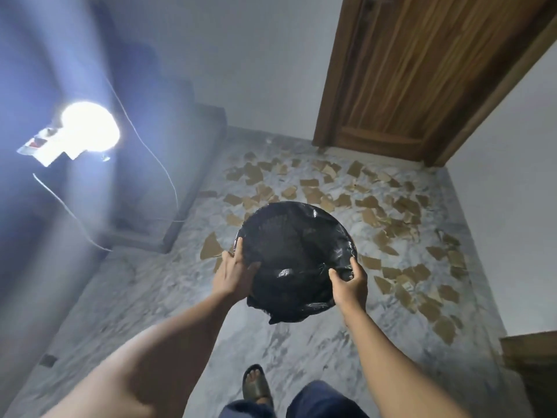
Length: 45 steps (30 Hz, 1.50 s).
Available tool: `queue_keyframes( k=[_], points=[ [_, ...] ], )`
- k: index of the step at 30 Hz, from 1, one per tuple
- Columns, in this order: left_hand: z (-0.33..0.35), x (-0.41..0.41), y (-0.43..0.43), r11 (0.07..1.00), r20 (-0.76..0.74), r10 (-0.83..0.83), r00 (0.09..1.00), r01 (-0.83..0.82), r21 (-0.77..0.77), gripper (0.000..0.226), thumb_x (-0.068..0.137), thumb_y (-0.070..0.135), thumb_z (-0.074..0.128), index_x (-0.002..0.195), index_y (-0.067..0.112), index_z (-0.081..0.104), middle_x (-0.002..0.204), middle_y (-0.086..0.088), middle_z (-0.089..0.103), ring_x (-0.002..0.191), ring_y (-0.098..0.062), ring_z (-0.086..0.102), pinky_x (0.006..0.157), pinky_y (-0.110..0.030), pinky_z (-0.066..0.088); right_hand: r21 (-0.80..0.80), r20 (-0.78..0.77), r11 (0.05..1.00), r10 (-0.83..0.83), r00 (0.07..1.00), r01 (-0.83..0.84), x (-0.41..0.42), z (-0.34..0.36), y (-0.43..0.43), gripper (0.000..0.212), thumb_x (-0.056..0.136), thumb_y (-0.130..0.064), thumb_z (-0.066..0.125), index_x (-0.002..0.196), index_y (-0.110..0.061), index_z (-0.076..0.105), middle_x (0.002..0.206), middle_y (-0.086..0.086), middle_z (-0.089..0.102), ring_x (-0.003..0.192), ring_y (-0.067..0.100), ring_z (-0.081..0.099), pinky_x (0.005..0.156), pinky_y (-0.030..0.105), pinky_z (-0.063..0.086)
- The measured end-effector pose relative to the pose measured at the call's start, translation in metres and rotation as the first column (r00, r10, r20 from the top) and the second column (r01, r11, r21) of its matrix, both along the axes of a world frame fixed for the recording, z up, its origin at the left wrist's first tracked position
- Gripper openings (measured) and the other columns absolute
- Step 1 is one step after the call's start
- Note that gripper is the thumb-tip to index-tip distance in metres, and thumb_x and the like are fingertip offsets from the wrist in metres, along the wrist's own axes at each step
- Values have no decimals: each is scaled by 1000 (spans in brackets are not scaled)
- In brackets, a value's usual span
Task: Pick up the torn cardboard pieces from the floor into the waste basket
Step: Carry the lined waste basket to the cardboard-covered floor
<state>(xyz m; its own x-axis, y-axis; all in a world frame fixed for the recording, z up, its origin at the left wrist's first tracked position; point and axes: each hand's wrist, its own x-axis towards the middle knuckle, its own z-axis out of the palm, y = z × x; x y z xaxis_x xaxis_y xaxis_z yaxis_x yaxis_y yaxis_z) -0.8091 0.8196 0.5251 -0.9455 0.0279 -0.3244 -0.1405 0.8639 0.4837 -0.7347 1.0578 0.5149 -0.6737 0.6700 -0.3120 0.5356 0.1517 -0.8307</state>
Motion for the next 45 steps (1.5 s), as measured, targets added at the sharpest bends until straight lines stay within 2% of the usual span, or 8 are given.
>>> queue_keyframes(
  k=[5,12,23,26,29,33,40,45],
  points=[
    [2,-93,11,1000,16,-17,1000,18,-16,79,90,55,53,152,38,7,121,-9,42,104,-36,58,81,-40,47,-1,25,1000,14,1000,-14,-87,-10,12,67,88,-28,68,149,-22,41,154,5,38,138,25,42,112,39,38],
    [-45,-217,38,999,87,3,996,2,-54,68,90,50,50,145,42,11,96,-1,38,74,-31,52,63,-37,45,-36,103,998,50,993,-47,-212,-66,40,65,87,-23,70,147,-18,45,150,7,42,133,25,47,107,31,39],
    [-317,-439,91,995,88,-39,995,47,-86,81,89,49,53,148,50,-2,101,-3,38,83,-34,55,68,-39,48,-137,182,989,74,980,-49,-411,-337,99,72,83,-36,74,146,-32,41,148,-1,46,133,19,48,108,43,45],
    [-405,-508,106,996,8,-64,998,65,-64,88,88,47,60,151,46,-2,105,-8,40,93,-38,56,76,-43,50,-168,145,984,88,986,-63,-478,-418,118,73,81,-38,75,145,-36,41,148,-1,46,131,19,50,105,46,47],
    [-476,-576,119,997,-99,-68,993,63,-54,92,87,49,64,154,37,3,115,-13,40,104,-40,54,82,-44,47,-162,95,982,116,989,-100,-550,-483,140,81,61,-59,71,135,-54,38,148,-6,46,124,23,58,91,50,56],
    [-548,-670,126,997,-240,-77,968,74,-21,93,86,51,64,154,35,2,125,-17,39,105,-43,55,86,-49,49,-271,-35,956,109,993,-114,-640,-536,149,70,88,-27,71,147,-41,36,153,-5,36,118,27,59,71,51,62],
    [-627,-776,125,993,-449,3,893,49,103,85,83,42,72,149,38,18,131,-17,39,111,-40,54,96,-53,49,-358,-221,920,81,972,-158,-740,-602,145,61,97,-21,59,152,-27,33,148,1,44,107,15,47,87,54,56],
    [-658,-806,128,983,-537,65,841,39,180,71,85,45,69,142,26,31,133,-17,43,117,-37,52,101,-49,45,-340,-321,917,97,942,-210,-770,-629,147,52,94,-28,64,143,-21,47,147,0,46,128,20,45,95,55,52]
  ],
)
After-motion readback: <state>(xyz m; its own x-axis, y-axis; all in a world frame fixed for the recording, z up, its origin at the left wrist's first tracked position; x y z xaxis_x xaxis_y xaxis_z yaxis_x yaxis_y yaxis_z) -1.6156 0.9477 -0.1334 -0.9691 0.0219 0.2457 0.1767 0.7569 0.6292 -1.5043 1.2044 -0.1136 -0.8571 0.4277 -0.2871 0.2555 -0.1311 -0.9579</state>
